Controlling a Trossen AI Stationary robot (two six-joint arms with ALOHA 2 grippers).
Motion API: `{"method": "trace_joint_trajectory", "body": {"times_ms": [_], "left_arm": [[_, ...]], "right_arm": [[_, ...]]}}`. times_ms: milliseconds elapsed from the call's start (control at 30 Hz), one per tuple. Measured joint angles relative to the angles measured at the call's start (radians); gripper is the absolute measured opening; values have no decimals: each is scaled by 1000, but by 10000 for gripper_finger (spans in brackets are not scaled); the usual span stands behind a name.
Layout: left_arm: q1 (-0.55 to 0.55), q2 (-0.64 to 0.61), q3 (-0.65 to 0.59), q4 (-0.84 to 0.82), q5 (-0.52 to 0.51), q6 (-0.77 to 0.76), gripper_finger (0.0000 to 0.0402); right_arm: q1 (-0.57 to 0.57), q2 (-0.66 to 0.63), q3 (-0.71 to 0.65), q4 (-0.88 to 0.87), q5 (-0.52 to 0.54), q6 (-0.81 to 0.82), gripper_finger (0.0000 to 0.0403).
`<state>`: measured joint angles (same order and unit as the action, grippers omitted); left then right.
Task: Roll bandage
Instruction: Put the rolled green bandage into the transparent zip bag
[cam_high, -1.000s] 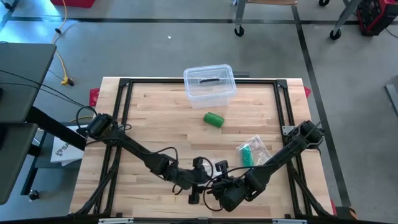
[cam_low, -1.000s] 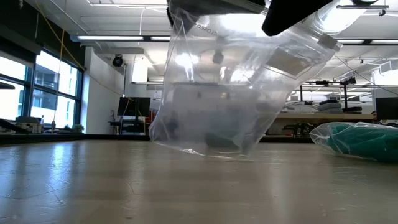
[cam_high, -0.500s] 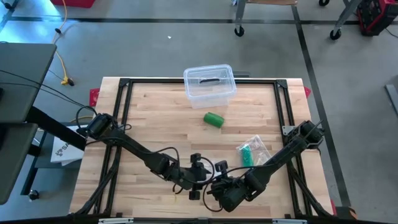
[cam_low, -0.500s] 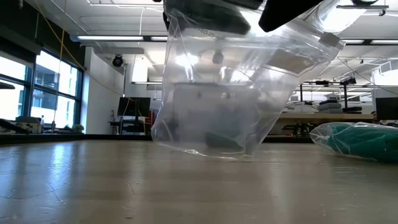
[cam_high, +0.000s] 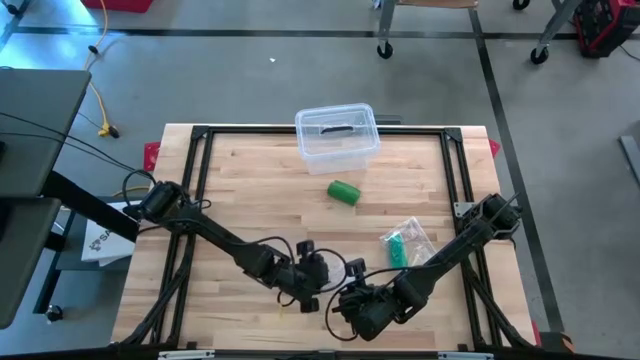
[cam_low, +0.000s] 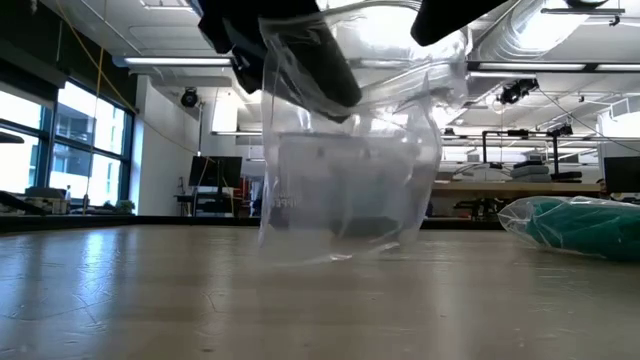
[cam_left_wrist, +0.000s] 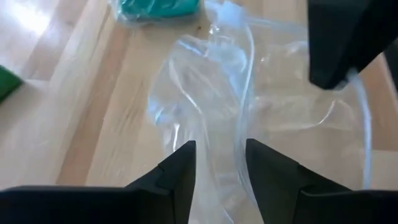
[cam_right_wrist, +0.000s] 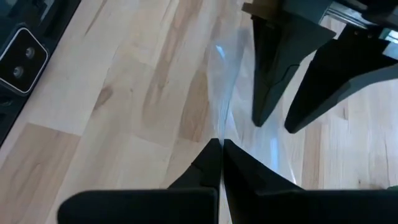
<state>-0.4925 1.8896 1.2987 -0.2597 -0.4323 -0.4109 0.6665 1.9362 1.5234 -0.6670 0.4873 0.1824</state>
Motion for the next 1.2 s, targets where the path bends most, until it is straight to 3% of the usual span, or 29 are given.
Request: {"method": "trace_joint_trajectory", "body": {"times_ms": [200,467,700,833,1033,1200], "left_arm": [[-25,-4,0,-7,-133,21,94],[-94,-90,0,-10,-357,107,10],[-174,-121,0,-5,-577,172,3],[-190,-119,0,8,-576,213,2],[-187,-91,0,59,-535,230,1],[-173,-79,0,55,-552,154,1]], "right_arm": [[2,0,0,2,0,0,0],[-5,0,0,20,4,-7,0],[-20,0,0,56,20,-19,0],[-20,0,0,100,37,-64,0],[-15,0,19,161,145,-112,0],[-12,0,50,129,174,-79,3]]}}
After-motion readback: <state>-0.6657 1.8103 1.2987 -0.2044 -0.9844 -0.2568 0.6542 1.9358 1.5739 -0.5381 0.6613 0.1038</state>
